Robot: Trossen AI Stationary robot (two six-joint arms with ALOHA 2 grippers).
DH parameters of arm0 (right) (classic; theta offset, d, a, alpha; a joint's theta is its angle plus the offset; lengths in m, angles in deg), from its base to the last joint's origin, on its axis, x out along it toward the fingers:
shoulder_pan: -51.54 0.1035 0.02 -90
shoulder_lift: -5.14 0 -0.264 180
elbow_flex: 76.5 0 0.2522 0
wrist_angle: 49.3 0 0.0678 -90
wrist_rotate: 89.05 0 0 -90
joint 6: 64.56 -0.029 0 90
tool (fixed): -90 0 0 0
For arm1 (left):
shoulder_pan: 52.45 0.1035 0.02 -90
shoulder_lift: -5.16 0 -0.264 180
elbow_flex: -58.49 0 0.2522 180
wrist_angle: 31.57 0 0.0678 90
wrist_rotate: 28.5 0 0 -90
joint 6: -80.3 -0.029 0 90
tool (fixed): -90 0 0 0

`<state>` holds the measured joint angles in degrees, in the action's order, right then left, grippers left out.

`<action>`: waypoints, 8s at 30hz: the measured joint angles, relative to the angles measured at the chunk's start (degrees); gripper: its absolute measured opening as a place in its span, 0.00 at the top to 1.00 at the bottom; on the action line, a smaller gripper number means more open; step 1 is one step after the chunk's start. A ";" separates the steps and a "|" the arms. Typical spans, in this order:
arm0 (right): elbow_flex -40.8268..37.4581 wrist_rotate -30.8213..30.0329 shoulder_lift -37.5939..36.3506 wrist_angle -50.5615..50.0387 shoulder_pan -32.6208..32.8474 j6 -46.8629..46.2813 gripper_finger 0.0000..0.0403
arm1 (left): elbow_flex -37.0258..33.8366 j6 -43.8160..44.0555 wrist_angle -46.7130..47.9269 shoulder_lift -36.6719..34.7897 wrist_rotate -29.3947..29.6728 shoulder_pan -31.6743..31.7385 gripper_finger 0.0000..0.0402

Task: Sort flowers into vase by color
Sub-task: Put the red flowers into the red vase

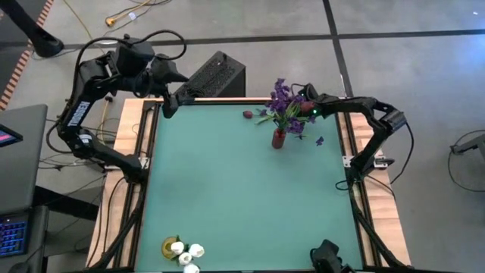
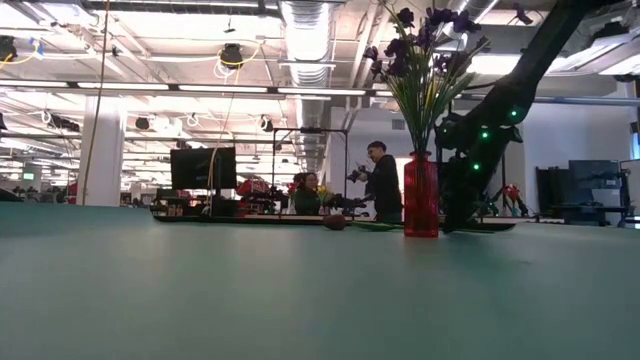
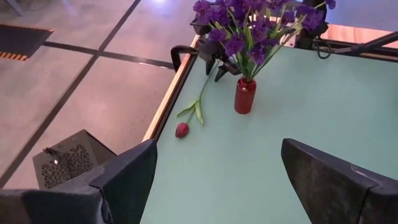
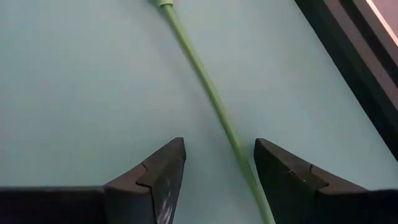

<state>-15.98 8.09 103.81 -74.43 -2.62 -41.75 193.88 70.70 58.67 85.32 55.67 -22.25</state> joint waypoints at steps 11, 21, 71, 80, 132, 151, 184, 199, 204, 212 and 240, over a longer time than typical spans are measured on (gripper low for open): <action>-0.17 -0.95 -0.99 1.61 -0.30 0.11 0.48 | 0.00 -0.39 0.79 0.02 -0.10 0.00 0.17; -0.15 -3.11 -0.99 -0.36 -0.83 -0.47 0.88 | 0.00 -0.42 0.82 0.04 -0.44 0.00 0.17; -0.25 -17.80 -57.49 -4.94 2.55 -17.29 0.96 | -9.22 -5.09 -3.91 -2.43 -5.46 -0.04 0.17; -0.23 -17.48 -67.00 -5.01 10.23 -19.25 0.96 | -34.34 -5.58 -25.35 -12.43 -8.30 -0.02 0.17; -0.23 -67.18 -29.20 7.78 94.45 -48.17 0.96 | -82.82 4.98 -140.18 8.45 -15.98 -32.67 0.18; -0.23 -61.44 -14.97 37.31 82.85 -29.75 0.96 | -78.05 12.99 -141.97 13.70 -4.36 -32.05 0.28; -0.25 -60.85 -16.63 37.38 80.64 -27.93 0.84 | -78.05 5.90 -142.96 13.68 -5.90 -30.08 1.00; -0.21 -64.29 -22.57 24.83 82.23 -30.61 0.42 | -75.76 1.46 -135.68 13.66 -0.98 -26.81 1.00; -0.20 -64.39 -28.04 -1.59 83.73 -51.55 0.27 | -72.28 -0.39 -127.68 13.66 -0.96 -23.84 1.00; -5.78 -70.10 -27.37 -26.41 86.07 -86.30 0.24 | -68.01 -4.37 -123.60 13.66 -0.80 -20.05 1.00; -18.81 -74.04 -25.23 -11.98 74.15 -85.31 0.24 | -64.32 -10.30 -130.46 21.96 0.63 -17.62 1.00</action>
<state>-34.79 -65.95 78.57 -86.41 71.53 -127.06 129.55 60.40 -71.79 107.28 56.30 -39.87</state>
